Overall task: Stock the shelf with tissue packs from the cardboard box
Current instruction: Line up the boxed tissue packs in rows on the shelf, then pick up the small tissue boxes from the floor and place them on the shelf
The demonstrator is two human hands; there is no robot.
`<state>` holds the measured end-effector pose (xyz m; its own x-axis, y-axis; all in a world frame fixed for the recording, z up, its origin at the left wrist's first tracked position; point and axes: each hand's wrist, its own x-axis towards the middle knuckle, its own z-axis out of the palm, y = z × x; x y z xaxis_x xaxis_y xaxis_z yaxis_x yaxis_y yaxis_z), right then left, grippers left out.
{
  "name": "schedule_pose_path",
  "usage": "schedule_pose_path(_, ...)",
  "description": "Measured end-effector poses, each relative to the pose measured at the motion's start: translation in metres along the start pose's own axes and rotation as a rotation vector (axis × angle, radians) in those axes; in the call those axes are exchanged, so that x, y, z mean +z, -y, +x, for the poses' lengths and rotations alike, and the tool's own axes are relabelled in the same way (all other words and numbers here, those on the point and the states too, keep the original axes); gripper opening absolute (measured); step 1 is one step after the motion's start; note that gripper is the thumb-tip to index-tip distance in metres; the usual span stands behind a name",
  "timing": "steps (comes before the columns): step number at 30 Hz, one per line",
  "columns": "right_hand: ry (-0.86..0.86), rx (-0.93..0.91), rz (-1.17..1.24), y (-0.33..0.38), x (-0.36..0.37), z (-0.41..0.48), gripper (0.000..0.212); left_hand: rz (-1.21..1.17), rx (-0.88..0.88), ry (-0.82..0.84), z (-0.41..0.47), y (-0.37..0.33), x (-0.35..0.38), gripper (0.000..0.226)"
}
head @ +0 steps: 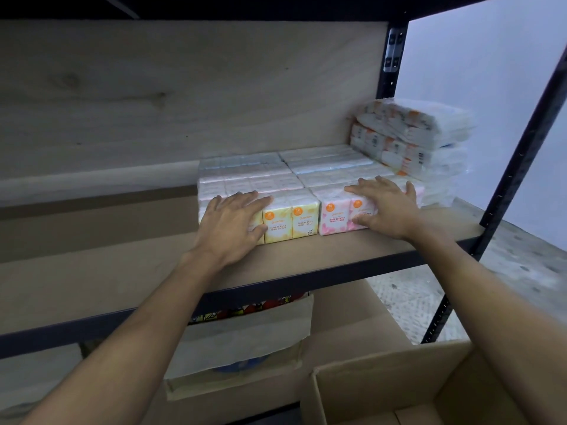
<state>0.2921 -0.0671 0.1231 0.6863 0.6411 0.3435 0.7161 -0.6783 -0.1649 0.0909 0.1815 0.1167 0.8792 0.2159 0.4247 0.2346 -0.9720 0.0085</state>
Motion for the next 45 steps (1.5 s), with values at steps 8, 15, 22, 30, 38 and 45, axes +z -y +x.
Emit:
schedule_pose_path(8, 0.015, 0.003, 0.007, 0.007, -0.01, -0.012, 0.064, -0.084, -0.034, 0.009, -0.01, -0.002, -0.01, 0.058)
schedule_pose_path(15, -0.005, -0.082, 0.13, 0.042, -0.014, -0.035, 0.059, -0.112, -0.062, 0.017, -0.043, -0.001, -0.029, 0.056)
schedule_pose_path(22, 0.046, -0.165, 0.262, 0.113, -0.009, -0.074, 0.055, -0.18, -0.107, 0.022, -0.095, 0.009, -0.048, 0.053)
schedule_pose_path(30, 0.128, -0.28, 0.307, 0.203, 0.031, -0.12, 0.057, -0.231, -0.195, 0.06, -0.169, 0.024, -0.053, 0.053)
schedule_pose_path(38, 0.122, -0.277, 0.382, 0.261, 0.085, -0.181, 0.052, -0.271, -0.216, 0.016, -0.244, 0.03, -0.024, 0.05)
schedule_pose_path(45, 0.324, -0.194, 0.501, 0.28, 0.154, -0.228, 0.049, -0.332, -0.31, 0.142, -0.298, 0.032, 0.027, 0.05)
